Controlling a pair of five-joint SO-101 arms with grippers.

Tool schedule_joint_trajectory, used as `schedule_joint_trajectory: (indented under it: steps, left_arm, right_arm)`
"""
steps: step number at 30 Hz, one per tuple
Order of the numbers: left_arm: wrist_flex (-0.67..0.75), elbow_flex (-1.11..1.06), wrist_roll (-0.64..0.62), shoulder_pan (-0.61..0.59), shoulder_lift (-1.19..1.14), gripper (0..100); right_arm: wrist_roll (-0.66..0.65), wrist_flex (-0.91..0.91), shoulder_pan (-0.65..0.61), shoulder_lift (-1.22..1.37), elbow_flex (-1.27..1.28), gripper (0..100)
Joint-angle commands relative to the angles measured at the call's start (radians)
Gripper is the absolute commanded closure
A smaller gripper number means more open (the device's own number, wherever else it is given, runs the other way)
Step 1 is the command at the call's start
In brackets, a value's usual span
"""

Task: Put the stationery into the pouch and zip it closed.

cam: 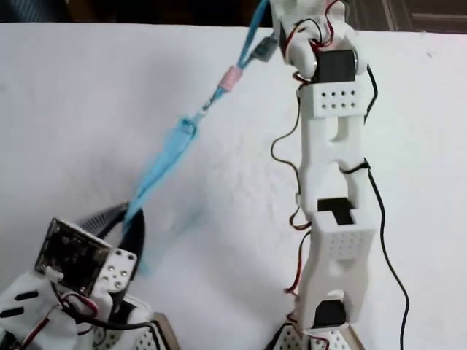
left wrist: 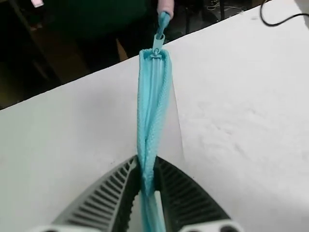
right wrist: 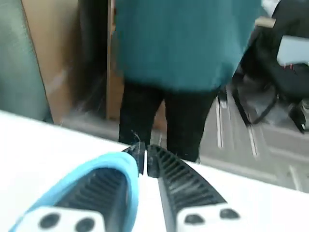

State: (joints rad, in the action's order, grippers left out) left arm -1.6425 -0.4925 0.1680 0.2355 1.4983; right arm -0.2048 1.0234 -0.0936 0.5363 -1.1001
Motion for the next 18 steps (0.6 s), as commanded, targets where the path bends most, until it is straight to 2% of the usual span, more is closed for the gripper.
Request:
schedule_joint_trajectory:
  steps: [1, 5, 8, 14, 18]
  left_arm:
    - [0.054, 0.046, 0.005, -0.09, 0.013, 98]
    - [0.173, 0.015, 0.009, -0.163, 0.013, 98]
    - [0.305, -0.051, 0.071, -0.236, 0.013, 98]
    - [0.517, -0.16, 0.144, -0.271, 0.01, 98]
    - [0.574, -0.184, 0.17, -0.278, -0.082, 98]
  right_arm:
    - [-0.012, 0.127, -0.012, -0.044, -0.074, 89.6]
    - [-0.021, 0.309, -0.071, -0.081, -0.127, 70.7]
    - [-0.023, 0.466, -0.125, -0.114, -0.172, 61.5]
    - [-0.109, 0.727, -0.239, -0.174, -0.27, 59.8]
    - [-0.109, 0.746, -0.274, -0.228, -0.302, 59.8]
